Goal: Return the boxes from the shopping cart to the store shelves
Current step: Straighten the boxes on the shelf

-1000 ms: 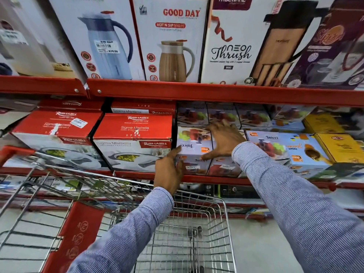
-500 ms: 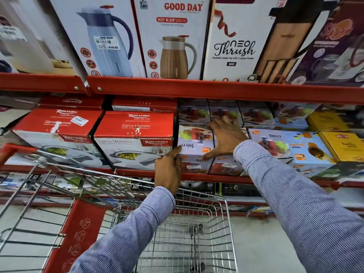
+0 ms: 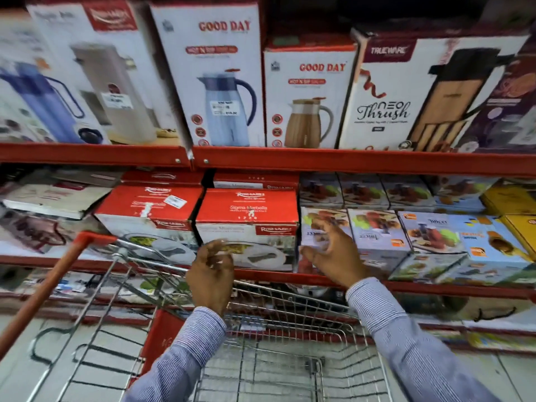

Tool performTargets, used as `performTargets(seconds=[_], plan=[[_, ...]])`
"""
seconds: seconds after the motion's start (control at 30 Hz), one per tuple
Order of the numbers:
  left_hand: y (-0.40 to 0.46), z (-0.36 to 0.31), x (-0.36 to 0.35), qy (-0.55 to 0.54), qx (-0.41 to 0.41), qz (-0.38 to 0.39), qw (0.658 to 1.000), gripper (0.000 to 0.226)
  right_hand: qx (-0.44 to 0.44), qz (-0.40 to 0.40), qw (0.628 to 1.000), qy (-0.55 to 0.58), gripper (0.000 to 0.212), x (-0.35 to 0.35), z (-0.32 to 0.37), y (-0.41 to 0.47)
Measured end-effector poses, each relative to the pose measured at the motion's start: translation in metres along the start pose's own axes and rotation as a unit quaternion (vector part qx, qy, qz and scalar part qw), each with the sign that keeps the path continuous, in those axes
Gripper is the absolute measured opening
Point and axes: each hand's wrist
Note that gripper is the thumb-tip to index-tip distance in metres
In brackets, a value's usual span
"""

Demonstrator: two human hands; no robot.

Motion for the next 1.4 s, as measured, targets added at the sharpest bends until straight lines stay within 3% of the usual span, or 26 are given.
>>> performTargets(seconds=[0.13, 0.37, 0.67, 1.0, 1.07, 1.17, 1.3, 1.4], plan=[[0.028, 0.007, 0.023, 0.052, -0.008, 0.036, 0.998, 0.029, -0.094, -0.012, 0.994, 0.049, 0.07, -0.032, 0.02, -0.001], [0.049, 0.01, 0.031, 0.07, -0.043, 0.158, 0.984, 0.049, -0.151, -0.032, 0.984, 0.085, 0.063, -0.045, 0.029, 0.006], [0.054, 0.011, 0.041, 0.045, -0.026, 0.201, 0.978, 0.052, -0.177, -0.05, 0.977, 0.107, 0.052, -0.049, 0.039, -0.003], [0.061, 0.013, 0.054, 0.1, -0.066, 0.242, 0.963, 0.054, -0.202, -0.069, 0.971, 0.104, 0.048, -0.044, 0.051, -0.007], [0.066, 0.008, 0.062, 0.119, -0.095, 0.224, 0.963, 0.042, -0.21, -0.141, 0.962, 0.098, 0.045, -0.038, 0.06, -0.006], [0.08, -0.025, 0.074, 0.072, -0.118, 0.131, 0.982, 0.026, -0.13, -0.249, 0.952, 0.122, 0.039, -0.024, 0.089, 0.004], [0.111, -0.095, 0.074, -0.025, -0.177, 0.047, 0.983, 0.03, 0.014, -0.213, 0.968, 0.131, 0.045, -0.008, 0.148, 0.035], [0.131, -0.132, 0.067, -0.027, -0.187, 0.056, 0.98, 0.045, 0.02, -0.171, 0.975, 0.142, 0.049, -0.001, 0.179, 0.063]])
Point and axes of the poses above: each hand's wrist, its own y-axis towards the middle knuckle, its own x-axis out of the back of the hand, z = x × y, and after that the axes turned 6 degrees about -y, right-handed
